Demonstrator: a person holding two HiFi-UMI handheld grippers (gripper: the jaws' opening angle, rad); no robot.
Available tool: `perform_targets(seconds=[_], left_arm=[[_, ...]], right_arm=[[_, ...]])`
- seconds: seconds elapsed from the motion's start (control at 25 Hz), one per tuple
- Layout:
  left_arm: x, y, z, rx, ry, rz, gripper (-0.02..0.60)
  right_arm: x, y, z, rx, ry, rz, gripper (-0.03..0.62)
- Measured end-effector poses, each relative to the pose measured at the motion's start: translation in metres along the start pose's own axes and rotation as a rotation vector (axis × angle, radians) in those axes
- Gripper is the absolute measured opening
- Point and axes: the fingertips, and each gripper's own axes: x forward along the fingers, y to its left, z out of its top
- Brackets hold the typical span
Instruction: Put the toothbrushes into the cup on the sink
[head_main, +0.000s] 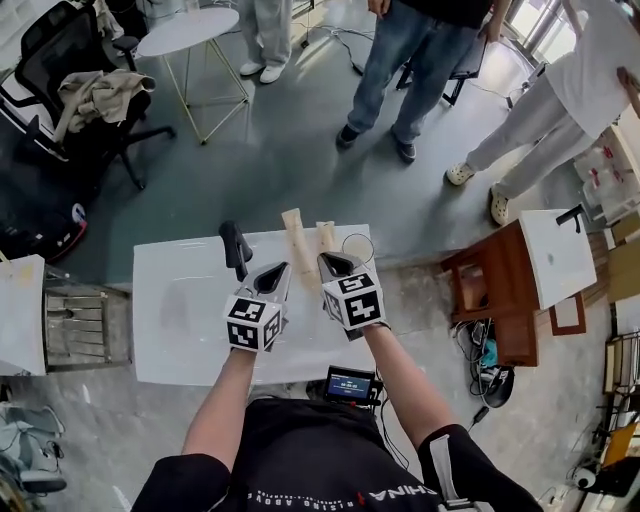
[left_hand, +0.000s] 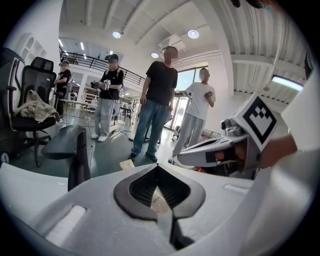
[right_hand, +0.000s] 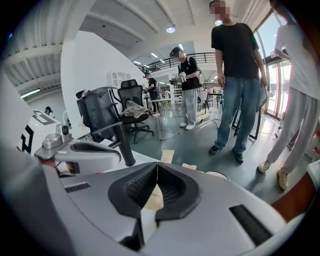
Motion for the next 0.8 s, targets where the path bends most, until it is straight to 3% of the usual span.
perform_targets(seconds=[0.12, 0.48, 0.8], left_arm=[[0.007, 0.004, -0.002, -0.023, -0.001, 0.02, 0.002], [0.025, 0.027, -0.035, -0.14, 0.038, 0.108, 0.002], [0.031, 0.044, -0.068, -0.161, 0.09, 0.163, 0.003]], right_arm=[[0.024, 0.003, 0.003, 0.006, 0.043, 0.012, 0.059], [0.089, 0.0, -0.014, 0.035, 0.161, 0.015, 0.121], [0.132, -0.006, -0.034, 0.048, 0.24, -0.002, 0.153]])
